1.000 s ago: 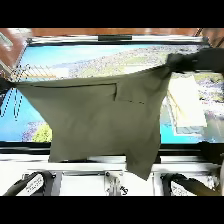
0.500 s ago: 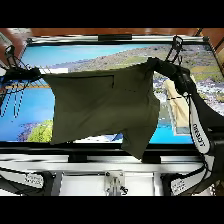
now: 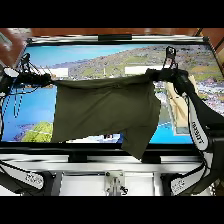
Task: Fold the shirts.
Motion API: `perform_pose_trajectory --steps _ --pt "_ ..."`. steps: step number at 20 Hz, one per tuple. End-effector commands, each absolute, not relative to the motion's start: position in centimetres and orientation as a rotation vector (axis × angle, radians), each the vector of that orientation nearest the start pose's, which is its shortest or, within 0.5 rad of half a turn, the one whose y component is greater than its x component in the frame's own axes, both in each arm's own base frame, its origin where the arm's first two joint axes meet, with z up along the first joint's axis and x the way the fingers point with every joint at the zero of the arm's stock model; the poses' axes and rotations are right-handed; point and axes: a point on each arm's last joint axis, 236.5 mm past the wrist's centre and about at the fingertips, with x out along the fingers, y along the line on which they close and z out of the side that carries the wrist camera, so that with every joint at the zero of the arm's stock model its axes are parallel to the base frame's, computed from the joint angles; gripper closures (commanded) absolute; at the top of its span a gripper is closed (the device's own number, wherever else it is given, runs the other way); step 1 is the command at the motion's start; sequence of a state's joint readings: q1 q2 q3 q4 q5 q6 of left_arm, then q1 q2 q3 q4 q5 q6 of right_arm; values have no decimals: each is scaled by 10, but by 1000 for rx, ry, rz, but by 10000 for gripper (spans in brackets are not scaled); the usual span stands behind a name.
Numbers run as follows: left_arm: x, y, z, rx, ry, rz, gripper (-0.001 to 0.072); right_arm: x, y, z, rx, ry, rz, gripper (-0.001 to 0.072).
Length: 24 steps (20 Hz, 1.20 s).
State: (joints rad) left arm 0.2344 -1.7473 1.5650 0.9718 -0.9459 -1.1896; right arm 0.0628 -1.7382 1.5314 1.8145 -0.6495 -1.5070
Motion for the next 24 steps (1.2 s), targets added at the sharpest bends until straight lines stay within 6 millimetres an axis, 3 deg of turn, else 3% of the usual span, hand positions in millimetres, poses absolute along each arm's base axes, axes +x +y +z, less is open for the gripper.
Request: perform_pose_trajectory --steps 1,4,6,13,17,21,22,23,24 --pt "494 0 -3 -380 1166 -340 672 518 44 -5 184 1103 56 654" --pt "445 17 -30 -374 1416 -244 672 470 29 -19 178 1312 25 655" --pt "430 33 -46 -342 1500 -168 672 457 30 -36 179 1393 26 654" --pt "427 16 -64 -351 1555 -183 672 445 53 -78 155 1512 32 654" --pt "420 13 -64 -359 1588 -190 671 440 31 -75 78 1524 -34 654" --pt "412 10 -63 -379 1625 -184 668 433 30 -75 76 1555 -37 627" --pt "407 9 -62 -383 1648 -191 602 433 30 -74 77 1555 -36 590" --pt "400 7 -61 -383 1676 -203 449 433 31 -71 76 1548 -33 318" --pt "392 6 -58 -379 1707 -222 211 433 31 -63 61 1543 -19 191"
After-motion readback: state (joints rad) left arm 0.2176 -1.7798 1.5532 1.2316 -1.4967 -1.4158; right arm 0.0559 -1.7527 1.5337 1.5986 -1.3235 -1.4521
